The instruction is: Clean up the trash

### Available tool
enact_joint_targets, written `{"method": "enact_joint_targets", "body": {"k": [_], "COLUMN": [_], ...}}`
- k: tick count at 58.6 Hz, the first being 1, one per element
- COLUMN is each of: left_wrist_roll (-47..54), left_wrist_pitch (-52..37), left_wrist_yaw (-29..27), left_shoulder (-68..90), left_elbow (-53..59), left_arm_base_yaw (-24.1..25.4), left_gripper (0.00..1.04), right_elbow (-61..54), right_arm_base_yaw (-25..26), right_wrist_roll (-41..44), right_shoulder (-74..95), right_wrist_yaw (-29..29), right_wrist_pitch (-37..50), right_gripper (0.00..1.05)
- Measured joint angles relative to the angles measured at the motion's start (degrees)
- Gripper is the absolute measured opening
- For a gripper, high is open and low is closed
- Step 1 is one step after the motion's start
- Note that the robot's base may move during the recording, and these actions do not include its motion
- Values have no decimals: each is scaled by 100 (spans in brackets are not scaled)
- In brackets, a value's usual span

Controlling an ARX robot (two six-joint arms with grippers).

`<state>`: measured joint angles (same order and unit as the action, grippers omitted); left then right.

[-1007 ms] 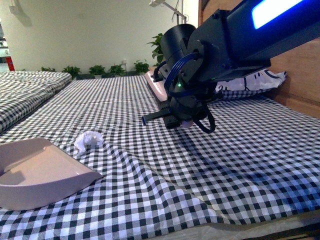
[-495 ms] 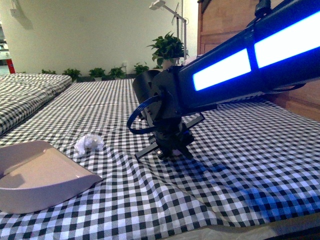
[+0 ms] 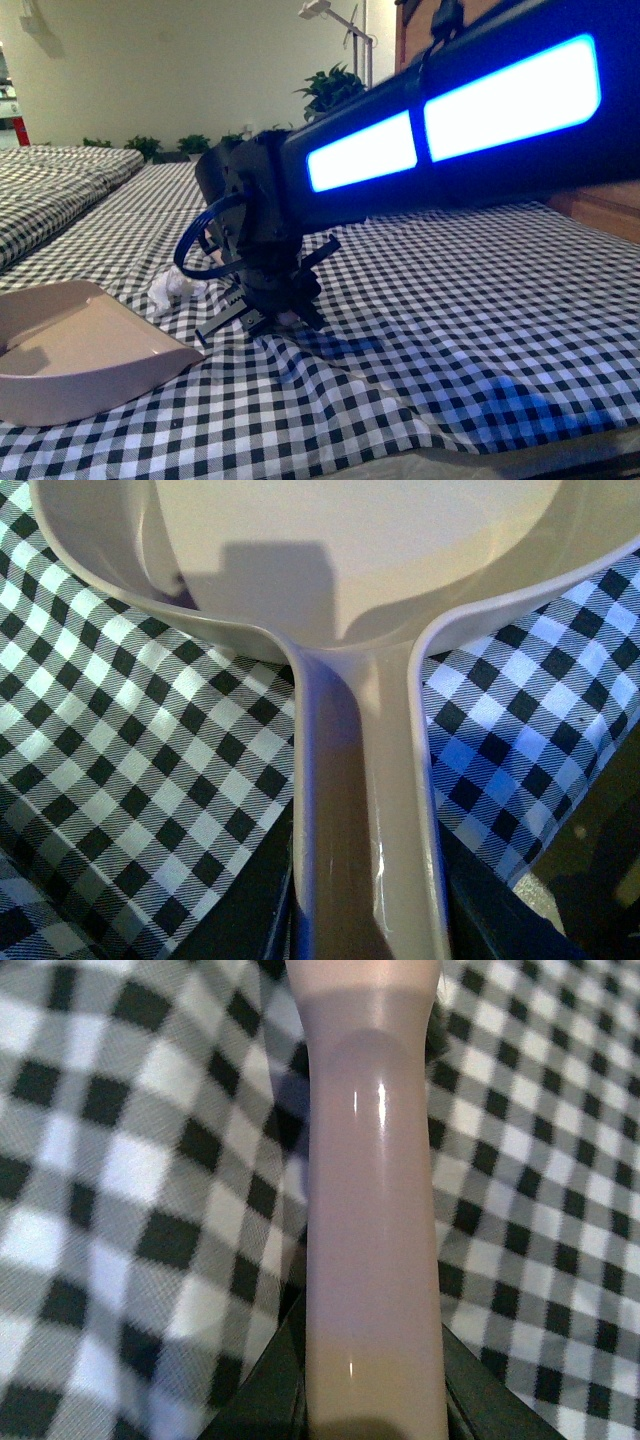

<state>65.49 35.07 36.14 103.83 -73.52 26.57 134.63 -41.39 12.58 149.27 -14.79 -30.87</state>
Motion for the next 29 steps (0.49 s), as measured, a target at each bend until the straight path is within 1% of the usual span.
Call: {"method": "enact_joint_targets", "body": {"k": [2, 3, 5, 6, 9, 10, 18, 21, 29], "left_wrist_roll": [2, 0, 2, 2, 2, 2, 2, 4, 2], "left_wrist_pitch": [0, 0, 0, 0, 0, 0, -2, -2, -4], "left_wrist_yaw": [-2, 0, 0, -2, -2, -2, 0, 0, 0], "left_shoulder": [0, 2, 0, 0, 0, 0, 0, 0, 0], "left_elbow": [0, 0, 2, 0, 0, 2, 2, 2, 2], "left_arm_base_yaw": [0, 0, 0, 0, 0, 0, 0, 0, -2], "left_gripper": [28, 28, 28, 28, 28, 27, 28, 27, 27], "right_elbow": [-149, -302, -463, -621, -848, -981, -1484, -1556, -1725], "right_arm_base_yaw": [7, 13, 20, 24, 31, 42, 155, 212, 560], "right_wrist_roll": [28, 74, 136, 201, 286, 321, 555, 627, 697], "right_shoulder": [-116, -238, -361, -483, -654, -761, -1246, -1368, -1768], "right_wrist_yaw": [210, 562, 848, 1121, 1488, 1696, 2498, 2540, 2159], "right_wrist_pitch": [0, 0, 0, 9, 50, 74, 111, 131, 332], "right_gripper": [19, 19, 19, 19, 19, 19, 19, 19, 19]}}
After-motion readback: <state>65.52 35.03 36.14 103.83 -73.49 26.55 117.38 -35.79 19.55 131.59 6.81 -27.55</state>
